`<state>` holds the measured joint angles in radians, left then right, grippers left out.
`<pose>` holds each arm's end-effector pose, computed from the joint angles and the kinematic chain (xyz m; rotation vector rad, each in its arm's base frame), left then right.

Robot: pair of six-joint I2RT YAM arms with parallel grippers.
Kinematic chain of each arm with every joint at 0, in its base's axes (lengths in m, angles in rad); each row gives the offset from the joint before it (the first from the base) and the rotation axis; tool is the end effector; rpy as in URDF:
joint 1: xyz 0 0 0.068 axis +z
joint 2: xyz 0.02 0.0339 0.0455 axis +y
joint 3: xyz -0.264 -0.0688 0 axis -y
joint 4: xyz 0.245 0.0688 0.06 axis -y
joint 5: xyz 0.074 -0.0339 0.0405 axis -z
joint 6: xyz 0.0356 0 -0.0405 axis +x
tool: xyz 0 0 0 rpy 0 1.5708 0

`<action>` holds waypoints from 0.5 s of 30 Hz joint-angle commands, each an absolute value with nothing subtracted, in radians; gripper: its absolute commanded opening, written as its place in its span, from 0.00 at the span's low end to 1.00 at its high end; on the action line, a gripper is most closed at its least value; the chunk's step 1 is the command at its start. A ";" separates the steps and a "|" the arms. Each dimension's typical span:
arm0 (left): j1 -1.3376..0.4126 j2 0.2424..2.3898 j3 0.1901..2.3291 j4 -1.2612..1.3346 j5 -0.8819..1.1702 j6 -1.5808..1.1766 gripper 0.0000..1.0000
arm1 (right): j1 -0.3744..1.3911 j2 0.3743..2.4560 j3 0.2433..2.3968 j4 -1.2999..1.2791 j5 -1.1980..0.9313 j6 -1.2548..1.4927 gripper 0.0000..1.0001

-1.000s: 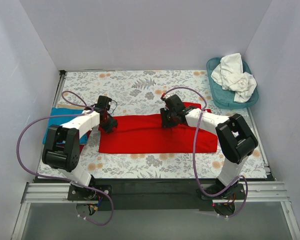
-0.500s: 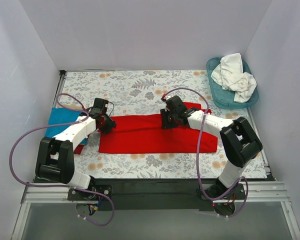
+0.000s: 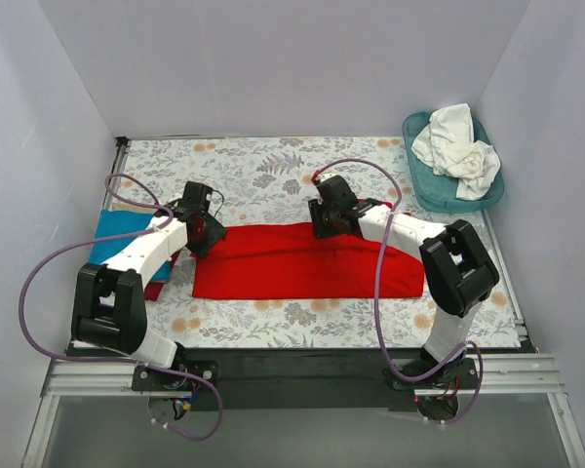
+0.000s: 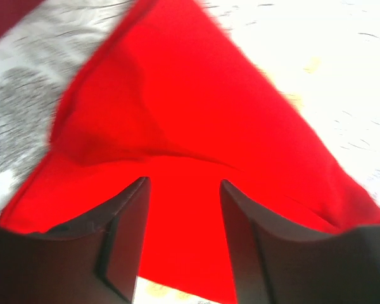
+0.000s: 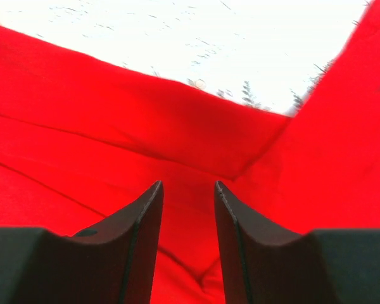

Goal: Fold and stack the t-shirts
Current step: Fold the tshirt

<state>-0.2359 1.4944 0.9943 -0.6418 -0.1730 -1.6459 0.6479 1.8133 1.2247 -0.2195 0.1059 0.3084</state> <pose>0.2824 -0.0616 0.2127 -1.8092 2.0467 -0.3412 0.3181 0.2360 0.2046 -0.3549 2.3720 0.3296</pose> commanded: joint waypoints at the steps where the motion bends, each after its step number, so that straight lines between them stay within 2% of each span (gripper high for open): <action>1: -0.226 1.454 1.026 -0.773 -0.275 -1.727 0.50 | 0.609 1.706 1.172 -0.232 0.172 0.310 0.45; 7: -0.212 1.416 1.008 -0.842 -0.331 -1.833 0.54 | 0.537 1.544 1.050 -0.253 0.218 0.344 0.46; 15: -0.173 1.454 1.006 -0.841 -0.344 -1.888 0.52 | 0.361 1.398 0.905 -0.255 0.132 0.371 0.47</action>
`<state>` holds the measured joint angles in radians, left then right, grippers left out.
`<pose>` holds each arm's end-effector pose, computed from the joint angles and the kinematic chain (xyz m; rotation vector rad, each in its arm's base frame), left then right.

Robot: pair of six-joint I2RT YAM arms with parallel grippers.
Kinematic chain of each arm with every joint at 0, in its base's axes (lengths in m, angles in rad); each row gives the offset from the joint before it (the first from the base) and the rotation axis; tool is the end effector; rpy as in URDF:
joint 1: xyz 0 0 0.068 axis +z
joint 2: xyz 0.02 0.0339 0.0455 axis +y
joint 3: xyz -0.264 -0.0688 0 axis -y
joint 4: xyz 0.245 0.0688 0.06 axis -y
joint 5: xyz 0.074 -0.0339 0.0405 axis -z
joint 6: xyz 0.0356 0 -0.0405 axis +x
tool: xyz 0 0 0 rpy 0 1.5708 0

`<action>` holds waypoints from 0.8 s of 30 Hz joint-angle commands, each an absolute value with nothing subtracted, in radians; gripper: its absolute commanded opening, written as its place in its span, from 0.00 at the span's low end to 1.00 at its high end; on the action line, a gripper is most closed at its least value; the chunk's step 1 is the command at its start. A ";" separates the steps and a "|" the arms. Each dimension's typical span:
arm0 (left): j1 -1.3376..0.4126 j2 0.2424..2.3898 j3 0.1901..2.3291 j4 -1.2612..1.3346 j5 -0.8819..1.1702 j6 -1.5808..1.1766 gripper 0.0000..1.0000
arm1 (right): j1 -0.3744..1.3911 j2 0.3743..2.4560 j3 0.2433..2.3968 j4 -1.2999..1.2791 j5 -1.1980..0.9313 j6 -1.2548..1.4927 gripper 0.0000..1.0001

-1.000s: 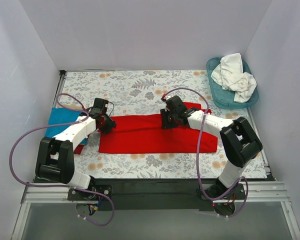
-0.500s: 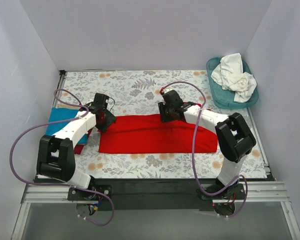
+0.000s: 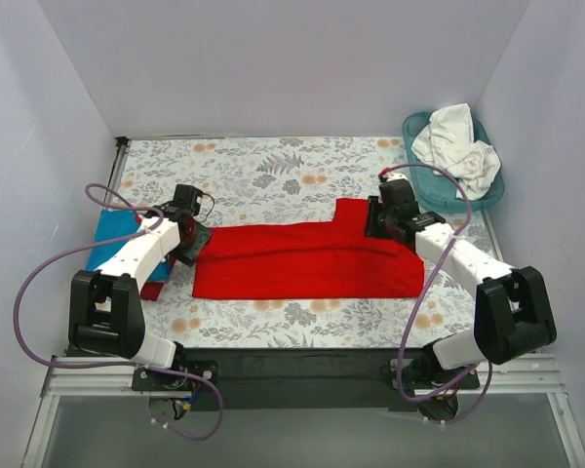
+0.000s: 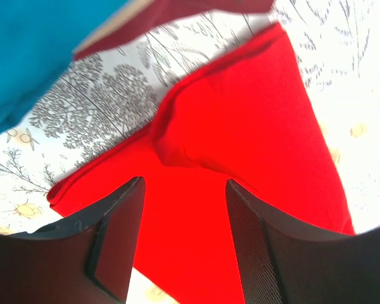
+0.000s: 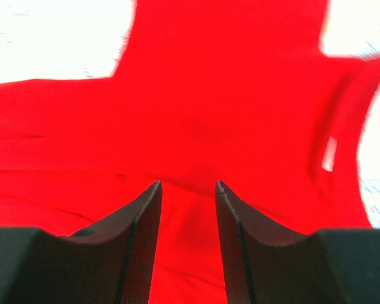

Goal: Fold and stack the t-shirts
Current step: Fold the tshirt

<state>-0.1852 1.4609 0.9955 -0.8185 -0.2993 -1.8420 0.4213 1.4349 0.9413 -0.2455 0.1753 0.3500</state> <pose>0.2648 -0.0389 0.2160 -2.0561 1.8056 -0.1173 0.2845 0.1207 0.2384 0.0072 2.3038 0.1950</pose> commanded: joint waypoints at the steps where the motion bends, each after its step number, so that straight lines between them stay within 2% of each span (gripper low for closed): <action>1: -0.172 1.457 1.006 -0.841 -0.354 -1.900 0.52 | 0.347 1.382 0.885 -0.253 0.121 0.380 0.47; 11: -0.144 1.540 1.012 -0.784 -0.325 -1.893 0.43 | 0.201 1.339 0.808 -0.239 0.029 0.402 0.49; 24: -0.126 1.574 0.999 -0.739 -0.302 -1.864 0.15 | 0.124 1.396 0.749 -0.192 -0.020 0.411 0.54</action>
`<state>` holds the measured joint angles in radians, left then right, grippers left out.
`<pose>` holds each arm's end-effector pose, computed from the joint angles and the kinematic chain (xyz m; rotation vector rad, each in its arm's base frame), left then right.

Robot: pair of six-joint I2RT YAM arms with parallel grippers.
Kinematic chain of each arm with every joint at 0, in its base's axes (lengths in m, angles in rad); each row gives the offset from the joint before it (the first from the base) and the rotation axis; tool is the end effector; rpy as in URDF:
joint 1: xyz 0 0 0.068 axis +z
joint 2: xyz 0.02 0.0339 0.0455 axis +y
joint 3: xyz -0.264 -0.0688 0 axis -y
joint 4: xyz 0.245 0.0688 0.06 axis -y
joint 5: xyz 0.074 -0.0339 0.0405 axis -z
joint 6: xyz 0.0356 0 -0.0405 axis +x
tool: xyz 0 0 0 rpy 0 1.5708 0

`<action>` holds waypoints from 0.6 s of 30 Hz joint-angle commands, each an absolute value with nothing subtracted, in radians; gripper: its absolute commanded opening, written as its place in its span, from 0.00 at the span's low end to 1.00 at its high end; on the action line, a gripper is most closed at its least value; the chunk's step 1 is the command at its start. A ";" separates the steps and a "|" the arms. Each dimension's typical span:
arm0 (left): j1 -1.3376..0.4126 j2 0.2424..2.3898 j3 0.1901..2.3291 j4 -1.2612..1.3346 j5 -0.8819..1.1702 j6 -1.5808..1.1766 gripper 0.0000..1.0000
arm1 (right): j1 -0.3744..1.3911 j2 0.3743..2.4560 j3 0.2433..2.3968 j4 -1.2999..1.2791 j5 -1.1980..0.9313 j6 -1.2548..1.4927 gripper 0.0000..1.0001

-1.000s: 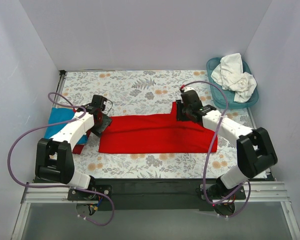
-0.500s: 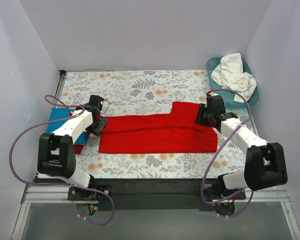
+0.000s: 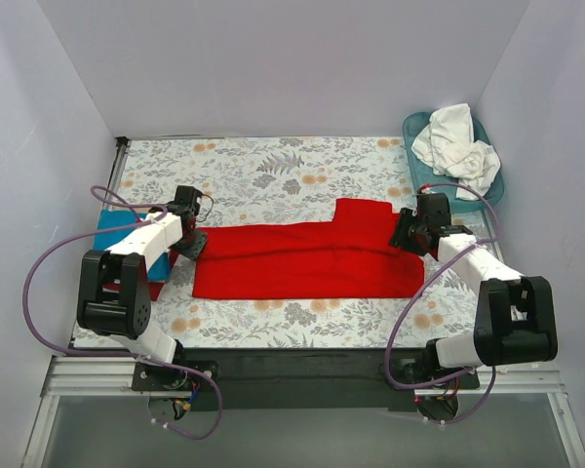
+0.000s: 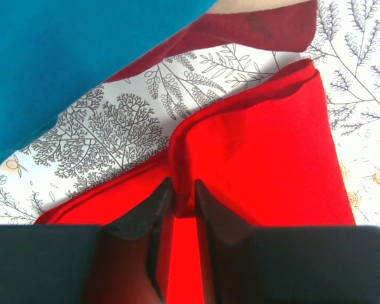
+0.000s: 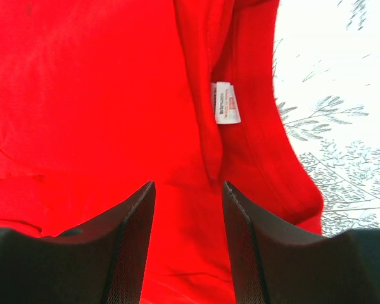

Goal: Fold and stack the t-shirts
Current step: Fold the tshirt

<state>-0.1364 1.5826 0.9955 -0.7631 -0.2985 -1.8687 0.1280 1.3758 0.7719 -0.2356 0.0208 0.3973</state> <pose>0.2828 -0.0282 0.1863 -2.1422 1.7608 -0.0344 0.2756 0.0347 0.2012 0.3346 2.3983 0.2164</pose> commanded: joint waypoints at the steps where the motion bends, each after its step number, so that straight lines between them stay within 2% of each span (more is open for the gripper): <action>1: -0.126 1.574 0.997 -0.739 -0.302 -1.865 0.15 | 0.124 1.400 0.749 -0.187 -0.023 0.413 0.53; 9: -0.120 1.575 1.002 -0.730 -0.291 -1.850 0.04 | 0.124 1.468 0.733 -0.124 -0.040 0.437 0.52; 16: -0.117 1.594 1.025 -0.732 -0.285 -1.838 0.00 | 0.123 1.486 0.756 -0.095 -0.029 0.453 0.39; 18: -0.115 1.594 1.031 -0.735 -0.287 -1.836 0.00 | 0.121 1.497 0.759 -0.094 -0.026 0.454 0.32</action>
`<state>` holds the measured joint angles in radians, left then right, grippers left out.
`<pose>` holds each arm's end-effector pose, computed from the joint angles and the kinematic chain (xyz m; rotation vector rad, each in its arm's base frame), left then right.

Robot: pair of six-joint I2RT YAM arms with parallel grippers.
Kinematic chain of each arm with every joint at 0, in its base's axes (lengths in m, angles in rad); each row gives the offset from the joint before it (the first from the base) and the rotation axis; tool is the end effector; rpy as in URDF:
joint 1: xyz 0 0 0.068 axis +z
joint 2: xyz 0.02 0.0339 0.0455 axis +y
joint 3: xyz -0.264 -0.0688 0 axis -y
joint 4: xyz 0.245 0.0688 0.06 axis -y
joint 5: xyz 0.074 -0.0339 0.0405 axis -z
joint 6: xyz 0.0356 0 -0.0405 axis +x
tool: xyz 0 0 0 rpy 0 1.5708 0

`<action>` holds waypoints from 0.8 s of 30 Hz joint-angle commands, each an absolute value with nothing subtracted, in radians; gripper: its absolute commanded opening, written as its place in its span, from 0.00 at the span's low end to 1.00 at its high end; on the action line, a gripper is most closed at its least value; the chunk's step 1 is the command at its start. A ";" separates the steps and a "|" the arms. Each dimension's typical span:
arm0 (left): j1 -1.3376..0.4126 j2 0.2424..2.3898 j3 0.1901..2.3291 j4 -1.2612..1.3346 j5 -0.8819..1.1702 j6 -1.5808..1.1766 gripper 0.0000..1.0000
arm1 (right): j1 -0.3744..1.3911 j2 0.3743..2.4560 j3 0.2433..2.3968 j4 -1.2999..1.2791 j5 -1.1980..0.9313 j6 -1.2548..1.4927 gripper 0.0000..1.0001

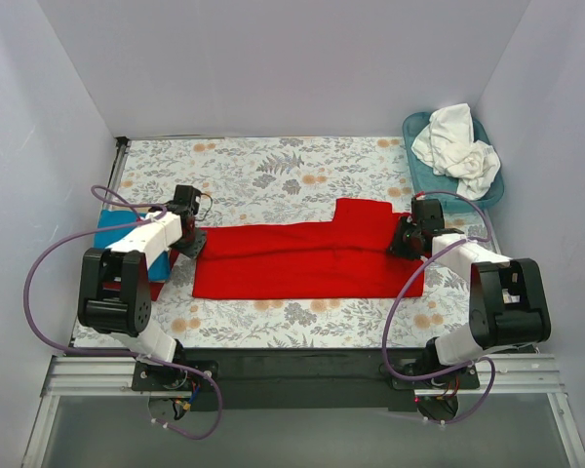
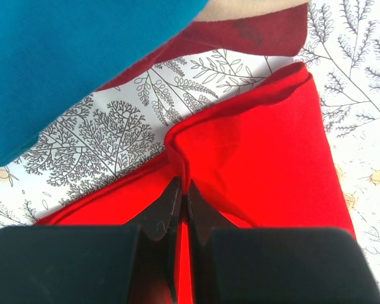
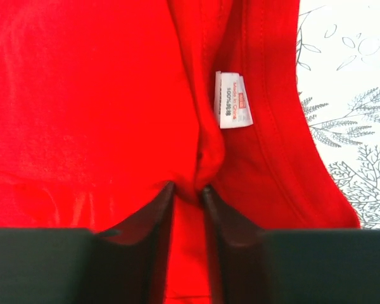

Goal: Fold and stack the t-shirts
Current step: Fold the tshirt

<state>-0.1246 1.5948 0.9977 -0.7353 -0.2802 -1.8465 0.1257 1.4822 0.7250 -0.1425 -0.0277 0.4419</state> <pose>0.2872 -0.0261 0.1841 -2.1370 1.7744 -0.0609 0.2817 0.0366 0.1660 0.3803 2.4616 0.2763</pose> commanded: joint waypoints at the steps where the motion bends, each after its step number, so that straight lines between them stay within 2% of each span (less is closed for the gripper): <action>1: -0.115 1.595 1.034 -0.735 -0.285 -1.835 0.00 | 0.121 1.499 0.762 -0.094 -0.028 0.454 0.27; 2: -0.114 1.594 1.035 -0.738 -0.287 -1.832 0.00 | 0.123 1.499 0.762 -0.092 -0.031 0.454 0.20; 4: -0.112 1.594 1.037 -0.739 -0.288 -1.829 0.00 | 0.121 1.496 0.755 -0.089 -0.034 0.456 0.13; 5: -0.112 1.594 1.037 -0.741 -0.287 -1.829 0.00 | 0.121 1.493 0.756 -0.089 -0.035 0.456 0.05; 6: -0.110 1.591 1.037 -0.741 -0.285 -1.827 0.00 | 0.121 1.490 0.756 -0.090 -0.038 0.456 0.02; 14: -0.100 1.597 1.137 -0.735 -0.258 -1.775 0.00 | 0.121 1.431 0.820 -0.118 -0.052 0.446 0.01; 24: -0.078 1.814 1.489 -0.729 -0.204 -1.678 0.00 | 0.091 1.560 1.066 -0.155 -0.067 0.405 0.01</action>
